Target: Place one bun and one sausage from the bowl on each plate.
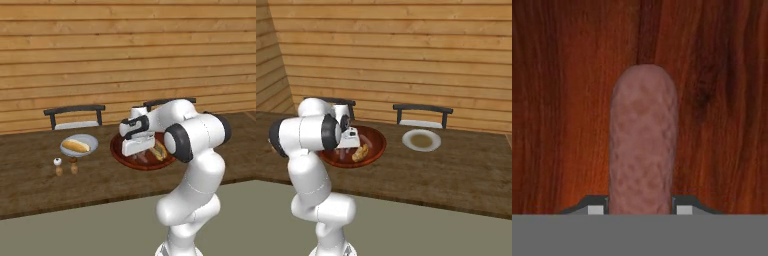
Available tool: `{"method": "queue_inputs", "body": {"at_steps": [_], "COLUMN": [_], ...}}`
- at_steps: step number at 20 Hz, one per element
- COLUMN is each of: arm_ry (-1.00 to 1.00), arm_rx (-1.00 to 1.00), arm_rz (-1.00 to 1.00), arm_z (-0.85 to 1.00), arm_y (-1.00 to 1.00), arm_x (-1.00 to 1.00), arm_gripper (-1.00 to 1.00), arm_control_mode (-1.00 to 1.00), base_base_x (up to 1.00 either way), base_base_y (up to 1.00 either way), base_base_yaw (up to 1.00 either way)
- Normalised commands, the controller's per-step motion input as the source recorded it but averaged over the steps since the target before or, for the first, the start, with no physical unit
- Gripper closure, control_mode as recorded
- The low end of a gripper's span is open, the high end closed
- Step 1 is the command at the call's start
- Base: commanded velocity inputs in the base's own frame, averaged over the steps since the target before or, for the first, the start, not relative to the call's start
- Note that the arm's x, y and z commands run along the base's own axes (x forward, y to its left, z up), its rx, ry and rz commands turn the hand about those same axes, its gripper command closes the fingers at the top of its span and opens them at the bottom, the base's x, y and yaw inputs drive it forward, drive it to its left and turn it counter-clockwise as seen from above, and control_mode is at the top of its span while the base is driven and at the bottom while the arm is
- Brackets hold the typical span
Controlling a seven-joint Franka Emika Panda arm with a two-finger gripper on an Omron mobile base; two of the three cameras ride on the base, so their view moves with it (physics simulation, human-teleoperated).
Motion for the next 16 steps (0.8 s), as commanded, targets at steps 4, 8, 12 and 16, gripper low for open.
{"method": "queue_inputs", "body": {"at_steps": [4, 8, 12, 16], "arm_ry": [-0.10, -0.12, -0.12, -0.20], "arm_rx": [0.03, 0.03, 0.03, 0.08], "arm_rz": [0.00, 0.04, 0.10, 0.20], "arm_z": [0.97, 1.00, 0.80, 0.07], "arm_y": [0.02, 0.13, 0.33, 0.50], "arm_x": [-0.10, -0.12, -0.25, -0.24], "arm_gripper": [1.00, 1.00, 1.00, 1.00], "arm_control_mode": [-1.00, -1.00, -1.00, -1.00], "base_base_x": [0.00, 0.00, 0.00, 0.00], "base_base_y": [0.00, 0.00, 0.00, 0.00], "base_base_yaw": [0.00, 0.00, 0.00, 0.00]}}
